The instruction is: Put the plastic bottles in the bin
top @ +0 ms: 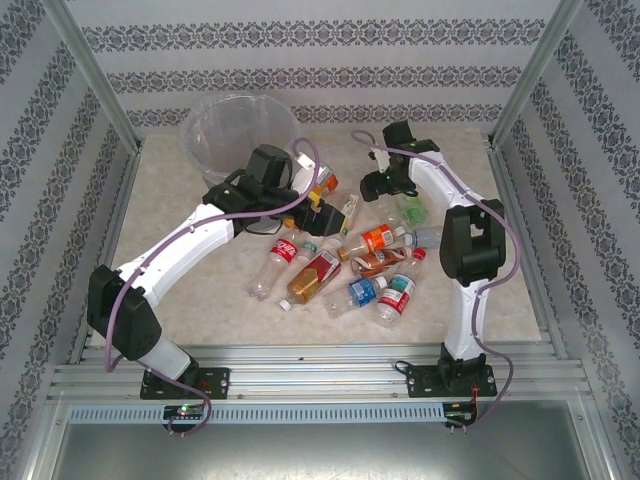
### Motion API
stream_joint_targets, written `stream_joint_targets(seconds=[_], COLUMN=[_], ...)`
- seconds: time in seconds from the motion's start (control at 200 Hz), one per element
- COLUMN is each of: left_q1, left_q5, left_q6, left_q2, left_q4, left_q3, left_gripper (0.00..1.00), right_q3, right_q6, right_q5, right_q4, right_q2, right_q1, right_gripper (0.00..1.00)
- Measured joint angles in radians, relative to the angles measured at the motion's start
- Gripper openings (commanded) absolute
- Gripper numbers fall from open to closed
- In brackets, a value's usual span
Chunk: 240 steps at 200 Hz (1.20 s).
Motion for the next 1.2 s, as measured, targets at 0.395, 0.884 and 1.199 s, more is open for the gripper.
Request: stream_joint_targets(seconds=[0.395,0.884,1.199], left_q1=[0.000,0.000,0.000], left_q5=[-0.013,-0.013,-0.013], left_q6=[0.002,0.001,0.001], left_q2=[-0.031,-0.031,-0.031], left_q4=[0.007,0.007,0.007], left_q3=[-0.008,-0.008,-0.008], left_gripper=[1.00,1.00,1.00], right_q3=[0.050,0.082,0.105], right_q6=[-0.023,-0.033,-0.044], right_q5=[0.049,0.100,0.107], right_q4=[-0.015,-0.014,-0.015], right_q2=[0.105,0.159,0.204], right_q1=[0.023,0.037,0.047], right_gripper=[0.76,0.79,0.74])
